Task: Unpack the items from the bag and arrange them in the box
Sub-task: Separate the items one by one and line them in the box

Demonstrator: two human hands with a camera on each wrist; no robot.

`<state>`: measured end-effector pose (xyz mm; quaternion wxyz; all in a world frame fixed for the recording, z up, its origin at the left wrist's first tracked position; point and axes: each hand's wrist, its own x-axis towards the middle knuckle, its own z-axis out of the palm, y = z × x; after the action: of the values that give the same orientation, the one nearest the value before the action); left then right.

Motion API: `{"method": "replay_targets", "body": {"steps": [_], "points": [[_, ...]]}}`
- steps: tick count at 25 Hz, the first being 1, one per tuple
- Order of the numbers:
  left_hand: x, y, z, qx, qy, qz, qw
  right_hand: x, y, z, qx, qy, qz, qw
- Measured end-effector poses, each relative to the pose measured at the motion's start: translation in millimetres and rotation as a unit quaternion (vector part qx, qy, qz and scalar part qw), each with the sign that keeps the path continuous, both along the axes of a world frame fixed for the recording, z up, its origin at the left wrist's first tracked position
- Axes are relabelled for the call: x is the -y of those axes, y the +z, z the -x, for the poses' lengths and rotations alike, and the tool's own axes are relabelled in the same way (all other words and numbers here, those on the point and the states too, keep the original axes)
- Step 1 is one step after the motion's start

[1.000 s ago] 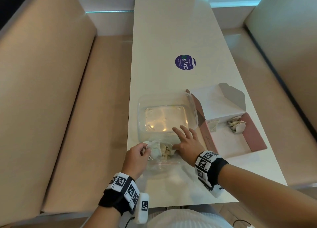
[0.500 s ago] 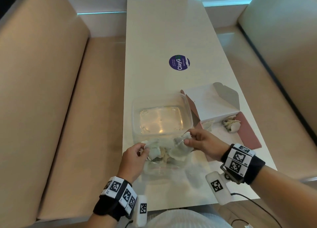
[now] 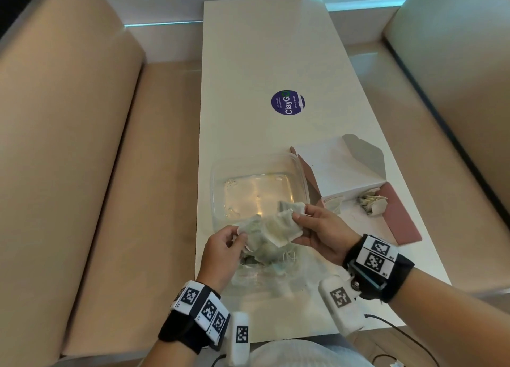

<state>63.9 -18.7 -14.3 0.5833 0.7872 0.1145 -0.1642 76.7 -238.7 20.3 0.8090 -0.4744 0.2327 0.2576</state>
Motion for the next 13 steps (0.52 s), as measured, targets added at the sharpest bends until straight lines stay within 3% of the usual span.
{"method": "replay_targets", "body": {"steps": [4, 7, 13], "points": [[23, 14, 2, -0.038, 0.040, 0.124, 0.991, -16, 6, -7, -0.003, -0.090, -0.049, 0.995], [33, 20, 3, -0.044, 0.067, 0.176, 0.981, -29, 3, -9, 0.024, -0.116, 0.007, 0.993], [33, 15, -2, 0.015, 0.072, 0.083, 0.994, -35, -4, -3, 0.064, -0.064, 0.065, 0.994]]}}
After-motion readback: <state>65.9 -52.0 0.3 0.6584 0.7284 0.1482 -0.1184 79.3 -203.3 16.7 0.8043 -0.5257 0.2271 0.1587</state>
